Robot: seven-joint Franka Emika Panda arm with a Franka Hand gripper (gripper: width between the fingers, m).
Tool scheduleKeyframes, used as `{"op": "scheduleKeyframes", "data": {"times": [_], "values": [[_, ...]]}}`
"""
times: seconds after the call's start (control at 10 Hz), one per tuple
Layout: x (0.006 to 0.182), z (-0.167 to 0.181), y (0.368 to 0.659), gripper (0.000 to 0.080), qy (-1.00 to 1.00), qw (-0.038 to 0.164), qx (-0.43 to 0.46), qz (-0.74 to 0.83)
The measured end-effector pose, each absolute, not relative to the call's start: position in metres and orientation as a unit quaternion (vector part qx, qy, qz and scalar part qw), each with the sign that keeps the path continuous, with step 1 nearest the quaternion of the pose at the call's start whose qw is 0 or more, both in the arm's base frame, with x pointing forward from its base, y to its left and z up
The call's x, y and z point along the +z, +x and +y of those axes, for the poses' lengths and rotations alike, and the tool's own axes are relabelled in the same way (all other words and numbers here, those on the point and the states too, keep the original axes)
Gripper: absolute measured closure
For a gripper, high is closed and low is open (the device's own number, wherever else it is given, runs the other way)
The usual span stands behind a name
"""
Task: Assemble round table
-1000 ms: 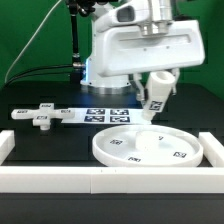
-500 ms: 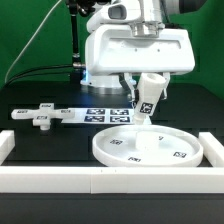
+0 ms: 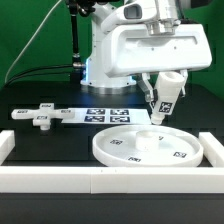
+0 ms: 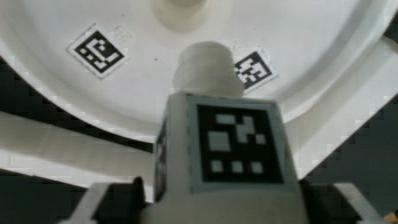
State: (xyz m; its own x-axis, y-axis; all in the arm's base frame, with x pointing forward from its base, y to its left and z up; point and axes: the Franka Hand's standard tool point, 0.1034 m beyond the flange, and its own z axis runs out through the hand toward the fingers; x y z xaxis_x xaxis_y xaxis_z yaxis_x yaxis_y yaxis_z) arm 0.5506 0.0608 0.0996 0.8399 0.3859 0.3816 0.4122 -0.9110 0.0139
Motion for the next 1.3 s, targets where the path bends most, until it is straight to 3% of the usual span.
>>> {"op": "scheduleKeyframes", "data": {"times": [0.6, 1.3], "values": [[0.084, 0.049, 0.551, 0.039, -0.96, 0.034, -0.183, -0.209], [0.086, 0.047, 0.547, 0.039, -0.963, 0.036, -0.181, -0.196]]}}
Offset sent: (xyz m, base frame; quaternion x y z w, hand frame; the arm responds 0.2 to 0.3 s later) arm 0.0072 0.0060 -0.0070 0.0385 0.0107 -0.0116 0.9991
